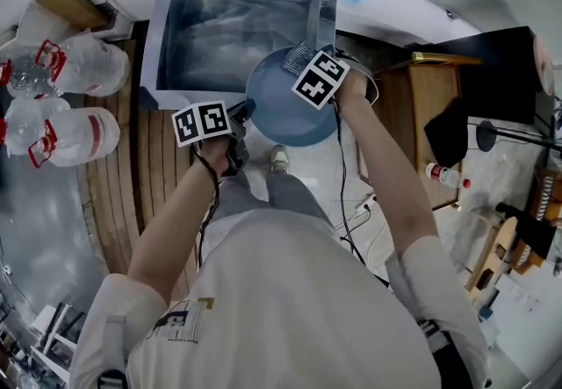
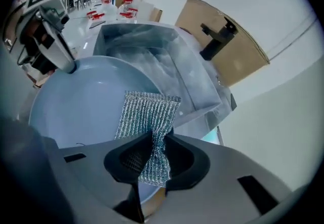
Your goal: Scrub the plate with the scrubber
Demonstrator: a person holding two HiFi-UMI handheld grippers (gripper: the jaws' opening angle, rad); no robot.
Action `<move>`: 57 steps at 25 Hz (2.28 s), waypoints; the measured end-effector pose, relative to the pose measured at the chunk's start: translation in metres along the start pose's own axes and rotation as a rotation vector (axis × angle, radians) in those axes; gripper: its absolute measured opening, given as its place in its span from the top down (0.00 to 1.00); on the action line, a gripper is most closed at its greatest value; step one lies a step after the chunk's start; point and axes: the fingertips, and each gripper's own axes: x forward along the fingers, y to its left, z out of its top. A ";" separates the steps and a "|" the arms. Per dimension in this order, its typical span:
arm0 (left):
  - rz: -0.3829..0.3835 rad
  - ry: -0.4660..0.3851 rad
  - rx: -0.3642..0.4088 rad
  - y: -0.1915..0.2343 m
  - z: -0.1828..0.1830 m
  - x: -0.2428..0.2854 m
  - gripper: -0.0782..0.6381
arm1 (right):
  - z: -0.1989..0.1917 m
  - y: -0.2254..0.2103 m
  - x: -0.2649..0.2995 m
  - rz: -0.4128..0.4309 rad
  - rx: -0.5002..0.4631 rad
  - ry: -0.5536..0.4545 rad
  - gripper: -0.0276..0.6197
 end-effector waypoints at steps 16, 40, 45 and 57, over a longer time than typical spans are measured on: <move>0.020 -0.036 -0.057 0.003 -0.008 -0.002 0.81 | -0.046 0.131 -0.052 0.230 -0.103 -0.016 0.79; 0.012 -0.037 -0.090 0.002 -0.021 -0.019 0.71 | -0.008 0.063 -0.072 0.021 0.216 -0.187 0.79; 0.086 -0.104 0.041 -0.002 -0.005 -0.044 0.69 | -0.011 0.036 -0.107 -0.047 0.339 -0.277 0.80; 0.111 -0.330 0.474 -0.074 0.070 -0.109 0.80 | 0.014 -0.033 -0.224 -0.359 0.565 -0.637 0.79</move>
